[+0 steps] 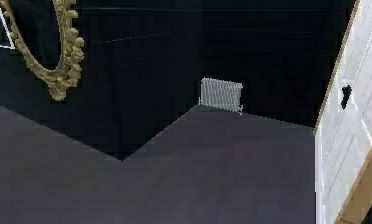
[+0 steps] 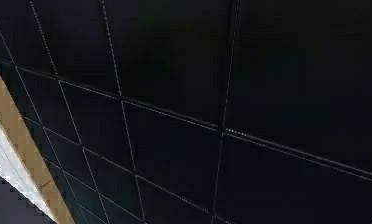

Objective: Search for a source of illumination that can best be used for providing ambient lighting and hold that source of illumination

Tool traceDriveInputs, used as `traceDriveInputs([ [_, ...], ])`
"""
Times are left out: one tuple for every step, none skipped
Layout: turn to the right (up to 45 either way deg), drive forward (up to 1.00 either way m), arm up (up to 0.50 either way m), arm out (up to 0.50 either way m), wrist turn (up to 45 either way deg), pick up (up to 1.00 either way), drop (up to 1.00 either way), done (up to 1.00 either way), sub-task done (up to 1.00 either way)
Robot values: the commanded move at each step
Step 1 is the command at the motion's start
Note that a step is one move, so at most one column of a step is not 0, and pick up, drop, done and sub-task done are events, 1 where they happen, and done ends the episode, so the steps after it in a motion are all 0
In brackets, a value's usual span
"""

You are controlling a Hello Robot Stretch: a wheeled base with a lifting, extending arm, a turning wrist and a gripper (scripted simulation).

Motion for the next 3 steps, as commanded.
traceDriveInputs([
  [-45.0,0.00,0.00,0.00,0.0,0.00,0.00,0.00,0.00],
  [-3.0,0.00,0.00,0.00,0.0,0.00,0.00,0.00,0.00],
  [0.0,1.00,0.00,0.00,0.0,0.00,0.00,0.00,0.00],
])
